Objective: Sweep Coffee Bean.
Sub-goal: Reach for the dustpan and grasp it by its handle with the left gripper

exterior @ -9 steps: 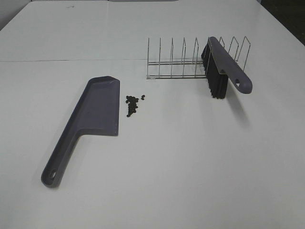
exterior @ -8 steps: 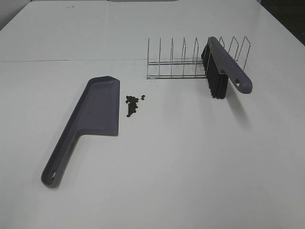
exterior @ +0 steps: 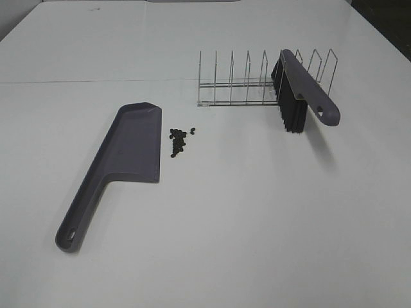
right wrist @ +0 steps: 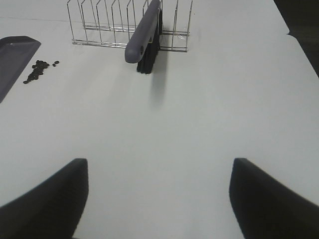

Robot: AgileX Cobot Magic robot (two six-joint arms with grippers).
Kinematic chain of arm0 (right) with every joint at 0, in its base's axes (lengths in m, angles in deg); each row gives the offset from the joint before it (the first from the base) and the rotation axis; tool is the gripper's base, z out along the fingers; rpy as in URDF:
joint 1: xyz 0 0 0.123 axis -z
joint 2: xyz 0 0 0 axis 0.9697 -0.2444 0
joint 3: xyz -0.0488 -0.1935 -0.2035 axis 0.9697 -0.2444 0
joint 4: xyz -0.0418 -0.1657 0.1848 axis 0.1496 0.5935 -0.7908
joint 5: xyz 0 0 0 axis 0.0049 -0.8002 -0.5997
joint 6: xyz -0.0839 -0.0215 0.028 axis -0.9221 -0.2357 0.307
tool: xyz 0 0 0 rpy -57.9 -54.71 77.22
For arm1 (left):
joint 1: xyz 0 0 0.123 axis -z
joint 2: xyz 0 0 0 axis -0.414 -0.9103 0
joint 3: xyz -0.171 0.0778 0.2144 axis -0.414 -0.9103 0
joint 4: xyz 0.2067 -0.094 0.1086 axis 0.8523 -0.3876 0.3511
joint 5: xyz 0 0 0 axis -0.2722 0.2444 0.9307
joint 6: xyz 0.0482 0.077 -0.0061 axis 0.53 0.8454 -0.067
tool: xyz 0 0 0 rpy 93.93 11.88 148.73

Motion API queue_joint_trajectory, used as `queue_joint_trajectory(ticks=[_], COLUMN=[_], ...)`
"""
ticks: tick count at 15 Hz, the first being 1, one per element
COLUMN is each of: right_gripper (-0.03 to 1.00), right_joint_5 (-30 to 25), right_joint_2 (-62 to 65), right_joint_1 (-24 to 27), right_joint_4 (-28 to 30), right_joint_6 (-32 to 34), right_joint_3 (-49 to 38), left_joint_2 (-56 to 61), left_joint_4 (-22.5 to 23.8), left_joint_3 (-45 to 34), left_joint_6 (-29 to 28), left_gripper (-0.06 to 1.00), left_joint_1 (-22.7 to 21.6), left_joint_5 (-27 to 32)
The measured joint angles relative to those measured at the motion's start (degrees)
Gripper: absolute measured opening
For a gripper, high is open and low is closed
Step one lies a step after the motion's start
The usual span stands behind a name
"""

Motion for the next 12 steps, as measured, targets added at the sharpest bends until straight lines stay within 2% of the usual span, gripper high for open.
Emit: queue_joint_trajectory(ticks=[12], right_gripper=[0.69], right_joint_5=[0.0], right_joint_2=[0.0], right_joint_1=[0.0], right_joint_4=[0.0], right_joint_6=[0.0], right_joint_3=[0.0], left_joint_2=[0.0], left_joint_4=[0.0], left_joint_3=[0.0], left_joint_6=[0.0], left_gripper=[0.79], left_joint_1=[0.0], left_joint_5=[0.0])
